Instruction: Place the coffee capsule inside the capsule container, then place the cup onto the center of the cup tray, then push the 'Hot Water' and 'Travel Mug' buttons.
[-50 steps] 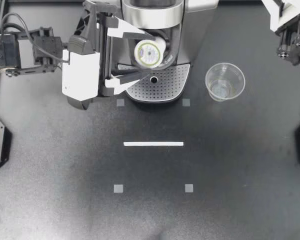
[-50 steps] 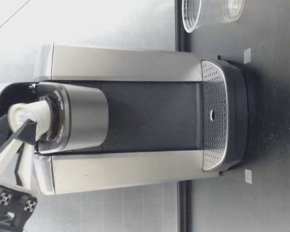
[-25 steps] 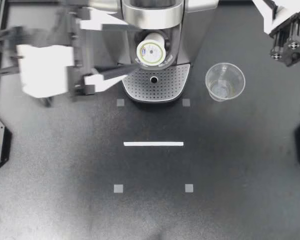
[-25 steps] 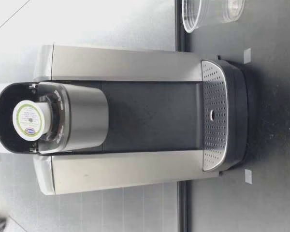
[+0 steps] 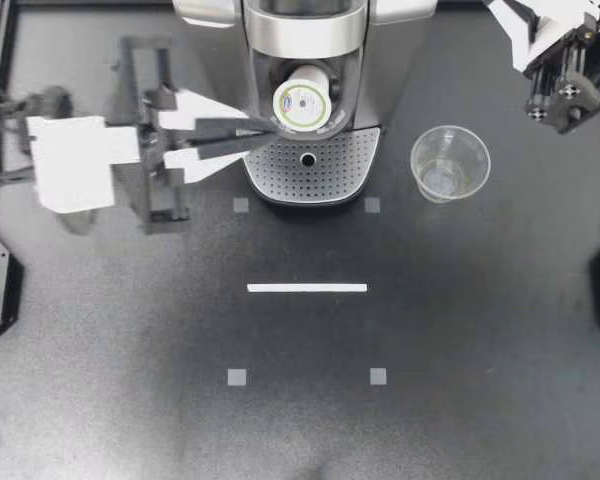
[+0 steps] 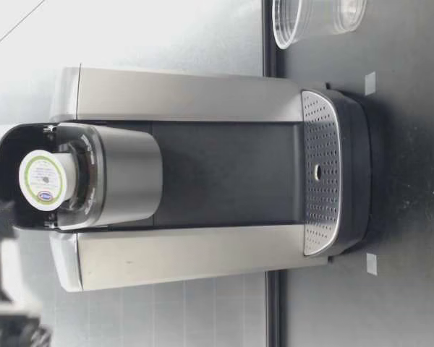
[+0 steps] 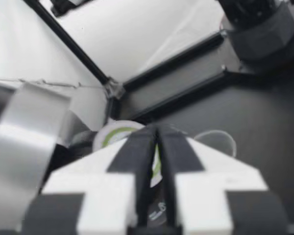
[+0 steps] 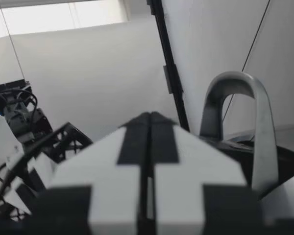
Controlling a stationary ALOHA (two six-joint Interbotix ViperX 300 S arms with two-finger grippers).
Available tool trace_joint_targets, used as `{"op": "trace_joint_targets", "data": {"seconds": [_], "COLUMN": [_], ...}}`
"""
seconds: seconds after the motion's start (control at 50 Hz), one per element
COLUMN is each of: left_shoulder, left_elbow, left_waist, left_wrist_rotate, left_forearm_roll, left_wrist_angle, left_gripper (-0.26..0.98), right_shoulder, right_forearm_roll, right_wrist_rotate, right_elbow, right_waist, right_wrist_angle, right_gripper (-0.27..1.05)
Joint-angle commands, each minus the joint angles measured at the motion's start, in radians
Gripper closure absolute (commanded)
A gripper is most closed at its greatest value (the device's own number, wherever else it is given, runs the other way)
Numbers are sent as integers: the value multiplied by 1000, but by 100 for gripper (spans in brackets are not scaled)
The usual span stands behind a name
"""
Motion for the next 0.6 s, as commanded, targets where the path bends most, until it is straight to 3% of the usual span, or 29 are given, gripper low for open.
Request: {"op": "trace_joint_targets", "data": {"seconds": [0.0, 0.26, 0.58], "left_shoulder": [25, 84, 98], "left_elbow": [-64, -181, -213], "left_waist": [-2, 15, 55], "left_wrist_rotate": [-2, 0, 0], "left_forearm_roll": [-6, -6, -6], "left_wrist_angle": [48, 184, 225], "left_gripper": [60, 60, 60], "right_shoulder": [-3, -14, -31], "right_forearm_roll": [2, 2, 2], "right_wrist_rotate": [6, 8, 6], "right_elbow": [-25, -17, -9], "right_waist": [5, 5, 17], "right_wrist_angle": [-9, -9, -9], "right_gripper": [68, 68, 68]}}
